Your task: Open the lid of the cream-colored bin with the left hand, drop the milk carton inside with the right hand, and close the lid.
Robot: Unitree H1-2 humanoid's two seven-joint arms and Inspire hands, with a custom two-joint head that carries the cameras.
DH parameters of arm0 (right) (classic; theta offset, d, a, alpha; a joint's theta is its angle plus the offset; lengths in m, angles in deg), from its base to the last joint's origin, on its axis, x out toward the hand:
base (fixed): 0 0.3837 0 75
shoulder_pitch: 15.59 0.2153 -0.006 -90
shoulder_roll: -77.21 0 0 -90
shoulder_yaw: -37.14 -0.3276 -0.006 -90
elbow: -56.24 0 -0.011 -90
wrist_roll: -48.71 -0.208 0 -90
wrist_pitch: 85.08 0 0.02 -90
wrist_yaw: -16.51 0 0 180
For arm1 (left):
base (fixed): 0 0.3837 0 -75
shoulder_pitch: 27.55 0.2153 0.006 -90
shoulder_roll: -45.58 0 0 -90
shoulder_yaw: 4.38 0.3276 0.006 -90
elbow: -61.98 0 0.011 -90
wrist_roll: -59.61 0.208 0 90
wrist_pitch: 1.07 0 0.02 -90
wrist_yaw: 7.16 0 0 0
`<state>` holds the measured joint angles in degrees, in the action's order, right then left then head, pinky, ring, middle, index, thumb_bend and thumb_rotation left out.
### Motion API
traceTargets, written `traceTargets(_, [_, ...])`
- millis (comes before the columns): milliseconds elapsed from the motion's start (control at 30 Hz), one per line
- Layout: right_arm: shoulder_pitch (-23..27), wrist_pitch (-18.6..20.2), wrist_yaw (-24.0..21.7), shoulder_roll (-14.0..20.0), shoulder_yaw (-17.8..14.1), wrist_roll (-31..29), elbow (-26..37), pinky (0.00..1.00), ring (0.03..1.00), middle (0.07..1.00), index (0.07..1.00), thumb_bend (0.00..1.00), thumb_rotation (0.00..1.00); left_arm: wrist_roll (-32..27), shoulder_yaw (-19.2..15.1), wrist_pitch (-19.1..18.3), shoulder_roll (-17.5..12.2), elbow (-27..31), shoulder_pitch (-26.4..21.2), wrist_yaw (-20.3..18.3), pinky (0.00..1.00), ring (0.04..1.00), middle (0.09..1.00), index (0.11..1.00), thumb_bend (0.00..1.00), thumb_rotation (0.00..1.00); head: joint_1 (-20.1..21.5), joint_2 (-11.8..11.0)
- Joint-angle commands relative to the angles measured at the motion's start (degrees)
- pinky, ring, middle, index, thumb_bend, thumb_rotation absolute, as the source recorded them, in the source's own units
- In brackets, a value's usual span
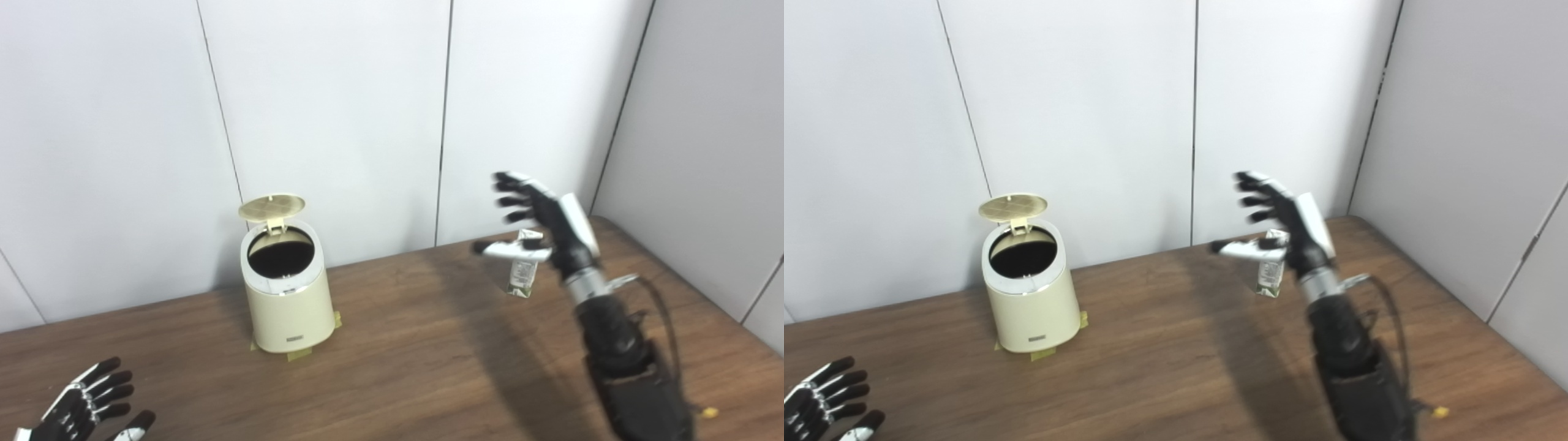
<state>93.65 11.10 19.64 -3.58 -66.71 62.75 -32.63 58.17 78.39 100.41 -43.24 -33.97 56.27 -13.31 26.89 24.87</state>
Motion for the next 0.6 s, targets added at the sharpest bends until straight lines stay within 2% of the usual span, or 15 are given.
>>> traceTargets(0, [2.63,-1.62,-0.22,2.90,-1.00,-1.17,-0.29,0.73,0.797,0.825,0.833,0.77,0.16,0.35,-0.19,0.37,-0.66,1.81,-1.60,0.71,0.65,0.723,0.756,0.804,0.69,0.14,-0.54,0.27])
traceTargets(200, [3.45,-5.46,-3.05,7.56,-2.48,-7.40,-7.94,0.72,0.806,0.825,0.837,0.82,0.24,0.48,-0.01,-0.20,-0.41,2.07,-1.43,0.81,0.62,0.708,0.750,0.795,0.72,0.17,-0.64,0.37])
traceTargets(400, [4.68,-4.92,-7.52,10.15,-2.78,-13.20,-14.47,0.76,0.850,0.874,0.861,0.84,0.20,0.35,0.06,-0.93,-0.33,2.32,-1.33,0.73,0.61,0.699,0.741,0.790,0.72,0.15,-0.66,0.62])
traceTargets(567, [5.47,-5.21,-9.90,12.36,-0.41,-12.44,-18.99,0.83,0.899,0.912,0.916,0.81,0.22,0.45,0.20,-1.04,-0.53,2.12,-1.38,0.51,0.62,0.703,0.745,0.789,0.71,0.14,-0.88,0.82])
